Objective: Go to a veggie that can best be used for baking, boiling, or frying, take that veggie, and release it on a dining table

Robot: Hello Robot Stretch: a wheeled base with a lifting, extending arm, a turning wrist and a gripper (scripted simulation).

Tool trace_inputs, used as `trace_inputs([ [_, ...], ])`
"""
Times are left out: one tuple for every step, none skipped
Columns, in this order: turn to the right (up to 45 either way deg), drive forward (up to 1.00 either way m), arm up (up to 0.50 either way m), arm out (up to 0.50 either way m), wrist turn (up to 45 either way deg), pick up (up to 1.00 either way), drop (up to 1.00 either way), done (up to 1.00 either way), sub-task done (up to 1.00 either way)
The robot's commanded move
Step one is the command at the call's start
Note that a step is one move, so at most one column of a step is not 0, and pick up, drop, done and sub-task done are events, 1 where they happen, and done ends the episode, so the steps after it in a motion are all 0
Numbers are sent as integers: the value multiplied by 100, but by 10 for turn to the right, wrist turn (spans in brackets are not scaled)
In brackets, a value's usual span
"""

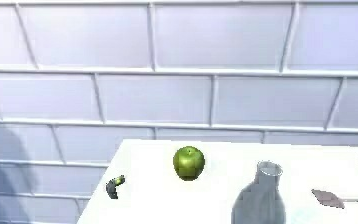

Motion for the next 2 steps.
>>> trace_inputs([
  [-450,0,0,0,0,0,0,0,0],
  [-450,0,0,0,0,0,0,0,0],
])
